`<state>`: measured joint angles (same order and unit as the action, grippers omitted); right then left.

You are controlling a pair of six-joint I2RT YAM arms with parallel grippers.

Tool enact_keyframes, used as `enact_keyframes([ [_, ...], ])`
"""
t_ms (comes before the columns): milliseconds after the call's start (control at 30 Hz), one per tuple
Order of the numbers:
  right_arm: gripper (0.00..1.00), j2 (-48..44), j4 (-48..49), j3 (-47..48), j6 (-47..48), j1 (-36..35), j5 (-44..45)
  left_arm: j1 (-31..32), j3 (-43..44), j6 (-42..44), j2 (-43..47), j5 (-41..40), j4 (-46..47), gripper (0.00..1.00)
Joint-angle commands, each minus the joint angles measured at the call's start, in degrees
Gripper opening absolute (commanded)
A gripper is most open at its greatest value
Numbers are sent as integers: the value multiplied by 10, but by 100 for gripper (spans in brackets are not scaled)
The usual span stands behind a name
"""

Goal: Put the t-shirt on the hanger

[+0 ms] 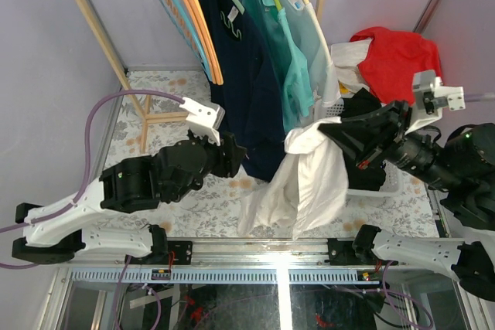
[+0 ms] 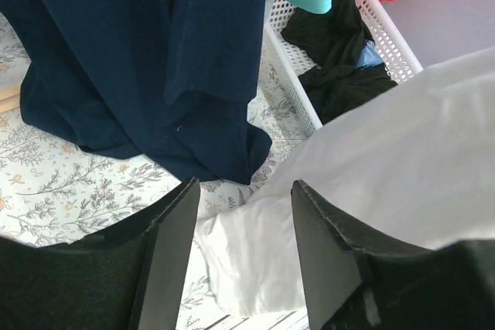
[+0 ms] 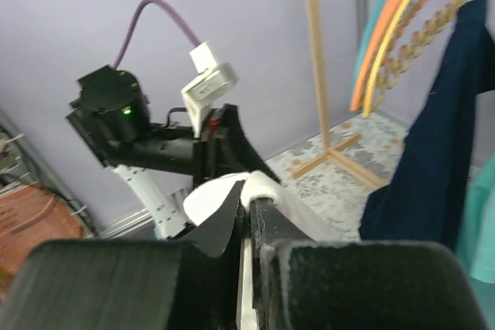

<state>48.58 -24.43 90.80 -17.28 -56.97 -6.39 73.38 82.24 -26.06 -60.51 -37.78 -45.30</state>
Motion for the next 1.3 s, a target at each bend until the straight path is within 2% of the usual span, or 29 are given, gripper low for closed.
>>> enact_keyframes([
  [0, 0, 2, -17, 35, 63, -2, 111, -4, -16, -20, 23, 0, -4, 52],
  [200, 0, 24, -42, 74, 94, -3, 158, -2, -108, -50, 35, 71, 10, 56],
  [400, 0, 33, -48, 85, 113, -3, 189, 15, -250, -63, 65, 147, 145, 62],
  [833, 0, 61, -49, 102, 119, -3, 193, 78, -385, -80, 52, 228, 336, 79],
  [1100, 0, 64, -50, 105, 122, -3, 194, 86, -395, -78, -3, 214, 380, 81],
  [1267, 0, 63, -51, 107, 122, -3, 190, 94, -408, -93, -18, 144, 385, 82],
])
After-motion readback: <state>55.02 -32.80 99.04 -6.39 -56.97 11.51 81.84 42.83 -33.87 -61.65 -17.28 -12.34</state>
